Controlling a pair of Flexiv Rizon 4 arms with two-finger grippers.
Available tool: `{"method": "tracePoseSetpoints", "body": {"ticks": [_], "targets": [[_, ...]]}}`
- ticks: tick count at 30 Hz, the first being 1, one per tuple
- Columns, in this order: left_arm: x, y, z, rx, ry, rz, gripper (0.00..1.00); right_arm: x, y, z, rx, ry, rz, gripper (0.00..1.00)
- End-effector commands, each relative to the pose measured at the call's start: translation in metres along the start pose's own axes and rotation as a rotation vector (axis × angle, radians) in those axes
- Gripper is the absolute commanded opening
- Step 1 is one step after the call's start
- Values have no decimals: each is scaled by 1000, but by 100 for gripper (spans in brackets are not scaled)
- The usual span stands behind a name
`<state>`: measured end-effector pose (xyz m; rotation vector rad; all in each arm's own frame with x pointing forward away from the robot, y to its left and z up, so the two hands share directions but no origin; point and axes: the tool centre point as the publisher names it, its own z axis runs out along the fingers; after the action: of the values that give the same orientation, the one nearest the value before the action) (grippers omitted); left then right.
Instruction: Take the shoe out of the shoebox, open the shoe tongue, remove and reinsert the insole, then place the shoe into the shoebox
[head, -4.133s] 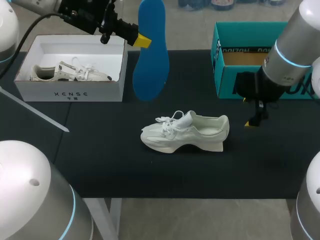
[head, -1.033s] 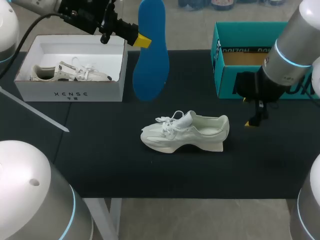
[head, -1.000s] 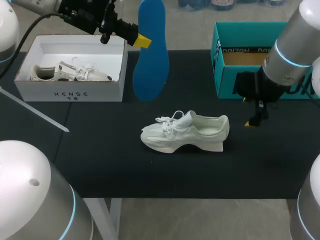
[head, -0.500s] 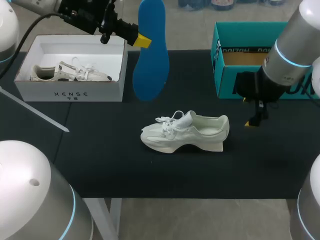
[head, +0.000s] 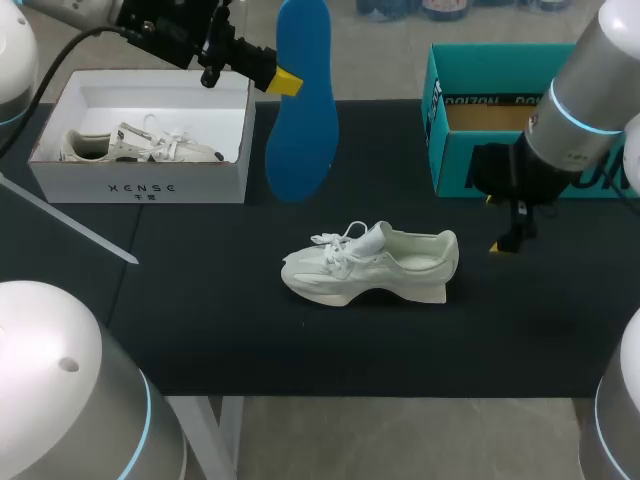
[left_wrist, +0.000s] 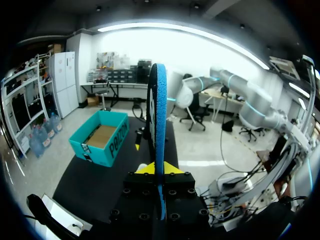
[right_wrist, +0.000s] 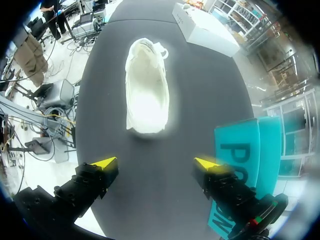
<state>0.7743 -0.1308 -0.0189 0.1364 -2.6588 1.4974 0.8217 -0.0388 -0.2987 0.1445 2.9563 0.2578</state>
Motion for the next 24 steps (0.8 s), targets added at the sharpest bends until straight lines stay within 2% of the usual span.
{"method": "tracePoseSetpoints", "body": {"ticks": [1,7,10,18,24], "targets": [[1,0,0,-1,-2,0,0,1,0,1,2,-2,0,100],[1,0,0,-1,-2,0,0,1,0,1,2,-2,0,100],[1,0,0,-1,-2,0,0,-2,6,-4,-8,-10,-7,100],[1,0,0,-1,-2,0,0,-9,25,-13,40,-21,-40,100],[1,0,0,-1,-2,0,0,0,18,-22,49,-33,-28,100]]}}
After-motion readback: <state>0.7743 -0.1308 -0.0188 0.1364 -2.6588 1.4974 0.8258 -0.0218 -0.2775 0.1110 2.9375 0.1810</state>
